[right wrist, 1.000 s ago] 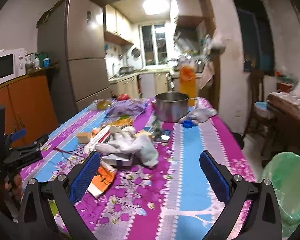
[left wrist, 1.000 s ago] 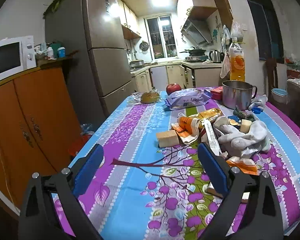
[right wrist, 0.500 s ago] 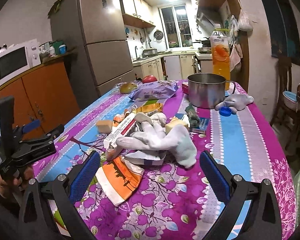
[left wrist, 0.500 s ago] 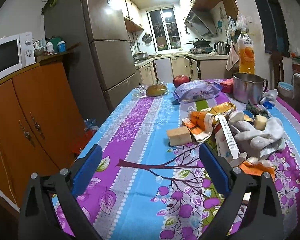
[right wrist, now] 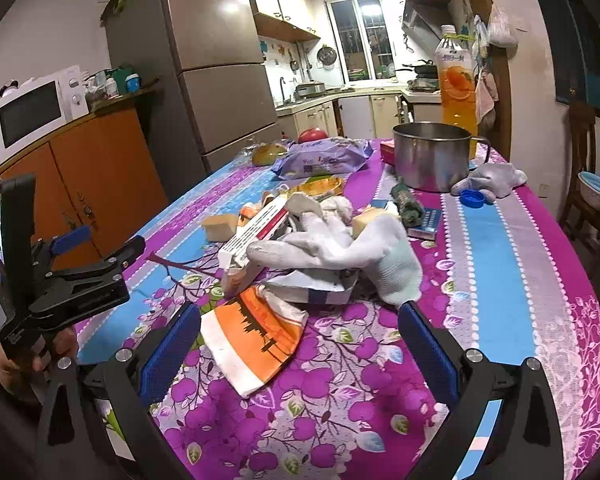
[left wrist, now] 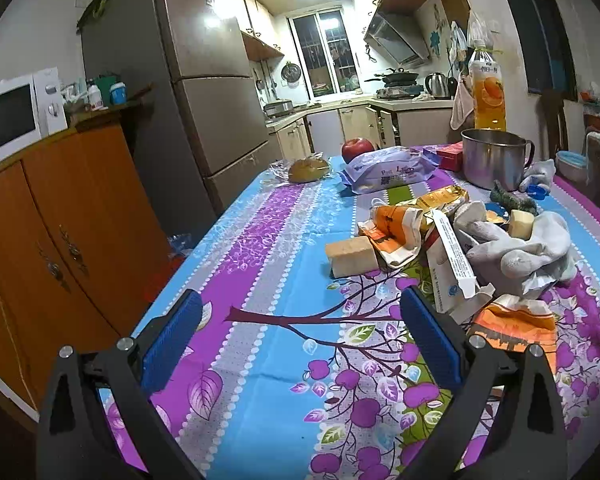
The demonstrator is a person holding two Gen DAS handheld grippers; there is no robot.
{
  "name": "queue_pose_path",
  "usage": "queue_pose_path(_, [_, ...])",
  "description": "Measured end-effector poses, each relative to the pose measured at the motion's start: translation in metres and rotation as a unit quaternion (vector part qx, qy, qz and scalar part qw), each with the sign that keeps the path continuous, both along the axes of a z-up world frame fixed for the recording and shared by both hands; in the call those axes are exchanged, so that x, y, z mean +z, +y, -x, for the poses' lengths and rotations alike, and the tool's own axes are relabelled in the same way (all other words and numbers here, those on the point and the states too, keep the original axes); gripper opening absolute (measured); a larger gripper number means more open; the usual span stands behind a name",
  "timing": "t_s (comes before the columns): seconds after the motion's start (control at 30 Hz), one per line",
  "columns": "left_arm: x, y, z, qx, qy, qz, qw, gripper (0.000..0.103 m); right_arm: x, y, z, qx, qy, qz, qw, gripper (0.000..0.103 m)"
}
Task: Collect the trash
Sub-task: 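Move both tools toward the trash on the table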
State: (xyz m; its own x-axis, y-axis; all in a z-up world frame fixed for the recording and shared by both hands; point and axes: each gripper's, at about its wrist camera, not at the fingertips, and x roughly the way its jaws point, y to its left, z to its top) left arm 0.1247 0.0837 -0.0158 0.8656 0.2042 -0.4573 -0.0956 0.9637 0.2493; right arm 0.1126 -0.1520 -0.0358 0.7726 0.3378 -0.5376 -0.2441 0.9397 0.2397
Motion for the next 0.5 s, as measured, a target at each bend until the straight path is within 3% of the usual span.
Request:
queue_pose_path(0.17, [-0.005, 0.000, -0.002, 0.008, 0.009, -0.013, 0.9998, 0.097, -0.010, 0.003, -0.007, 0.019, 0.025, -0.025, 0.999, 0.096])
queue_pose_path(0.5, [-0.012, 0.006, -0.006, 0.021, 0.029, -0.009, 0.9993, 0.097, -0.014, 0.012, -0.009, 0.038, 0.034, -0.031, 0.998, 0.088])
